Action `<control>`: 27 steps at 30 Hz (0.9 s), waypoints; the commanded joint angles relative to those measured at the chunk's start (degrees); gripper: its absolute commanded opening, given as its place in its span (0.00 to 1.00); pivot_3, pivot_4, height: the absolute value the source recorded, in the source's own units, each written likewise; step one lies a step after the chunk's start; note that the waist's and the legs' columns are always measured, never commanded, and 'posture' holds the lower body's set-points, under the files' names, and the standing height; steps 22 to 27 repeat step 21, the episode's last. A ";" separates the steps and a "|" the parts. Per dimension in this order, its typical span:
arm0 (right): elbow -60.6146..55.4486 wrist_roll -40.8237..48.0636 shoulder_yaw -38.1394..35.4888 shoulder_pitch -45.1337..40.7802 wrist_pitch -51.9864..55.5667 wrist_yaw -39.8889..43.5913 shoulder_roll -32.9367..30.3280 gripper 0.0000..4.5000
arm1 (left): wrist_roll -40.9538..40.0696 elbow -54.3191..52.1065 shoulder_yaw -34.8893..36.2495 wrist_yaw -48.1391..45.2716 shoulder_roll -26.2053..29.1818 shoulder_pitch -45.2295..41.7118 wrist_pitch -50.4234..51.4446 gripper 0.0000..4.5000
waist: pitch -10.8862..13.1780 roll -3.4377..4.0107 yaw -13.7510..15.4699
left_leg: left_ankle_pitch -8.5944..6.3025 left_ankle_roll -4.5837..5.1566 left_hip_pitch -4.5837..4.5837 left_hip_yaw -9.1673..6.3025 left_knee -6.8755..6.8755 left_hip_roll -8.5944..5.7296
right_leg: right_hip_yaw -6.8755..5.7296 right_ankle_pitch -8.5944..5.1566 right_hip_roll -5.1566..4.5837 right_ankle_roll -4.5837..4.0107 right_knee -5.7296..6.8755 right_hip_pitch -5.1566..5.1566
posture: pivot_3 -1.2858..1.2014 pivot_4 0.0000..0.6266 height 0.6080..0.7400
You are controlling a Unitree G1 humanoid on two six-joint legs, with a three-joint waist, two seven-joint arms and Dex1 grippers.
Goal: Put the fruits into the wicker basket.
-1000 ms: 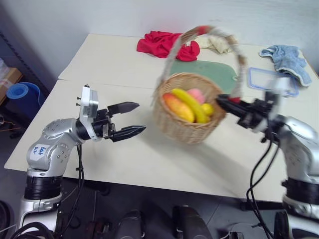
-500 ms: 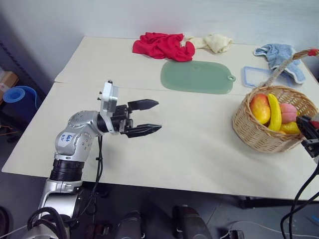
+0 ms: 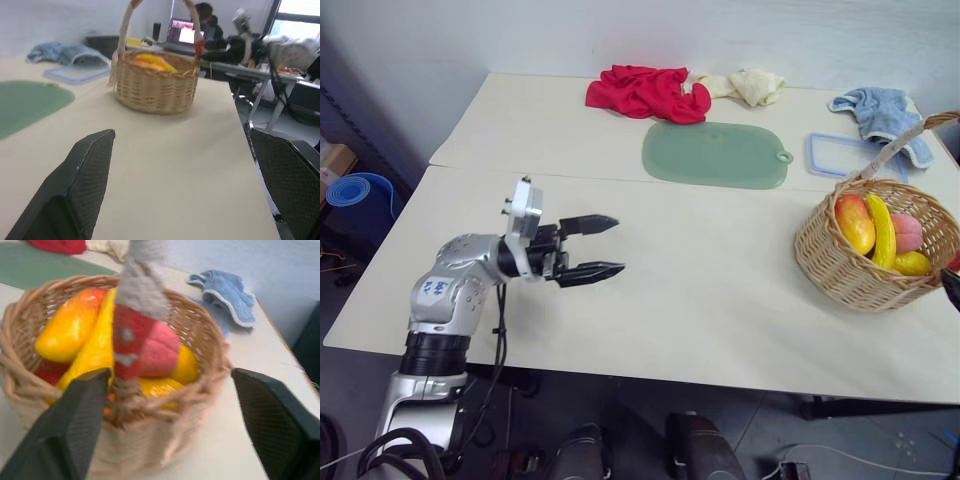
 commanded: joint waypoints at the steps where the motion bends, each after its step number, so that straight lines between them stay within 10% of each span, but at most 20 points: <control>1: -6.36 0.77 -3.83 8.05 -3.56 7.92 -1.38 0.99 | 2.96 -0.33 2.64 1.80 0.91 4.47 -5.08 1.00 | -0.01 0.01 0.02 | -0.01 -0.02 0.05 0.00 0.00 0.03 | 0.03 0.00 0.00 -0.01 -0.02 0.04 | 0.52 0.24 1.00; 9: -7.94 -5.51 11.88 16.72 -26.36 25.26 3.00 0.99 | 20.15 0.59 2.21 8.06 6.38 18.74 -26.20 1.00 | -0.04 -0.12 -0.30 | -0.68 0.19 1.86 0.03 -0.83 0.25 | -0.01 -0.06 -0.10 -0.12 -1.01 1.88 | 0.52 0.24 1.00; 18: 0.31 -10.10 35.89 -5.27 -30.22 25.96 4.28 0.99 | 20.09 -2.82 4.20 13.41 4.67 24.16 -29.00 1.00 | -0.04 -0.10 0.18 | -0.64 0.20 1.82 -0.05 -0.84 0.09 | -0.43 -0.12 -0.68 -0.28 -0.85 1.74 | 0.52 0.24 1.00; 27: 4.94 -10.85 38.66 -10.17 -32.64 24.80 5.51 0.99 | 18.95 -5.55 5.53 15.36 4.67 25.07 -27.60 1.00 | -0.03 -0.08 0.20 | -0.61 0.13 1.76 -0.12 -0.81 0.06 | -0.57 -0.13 -0.72 -0.29 -0.83 1.73 | 0.52 0.24 1.00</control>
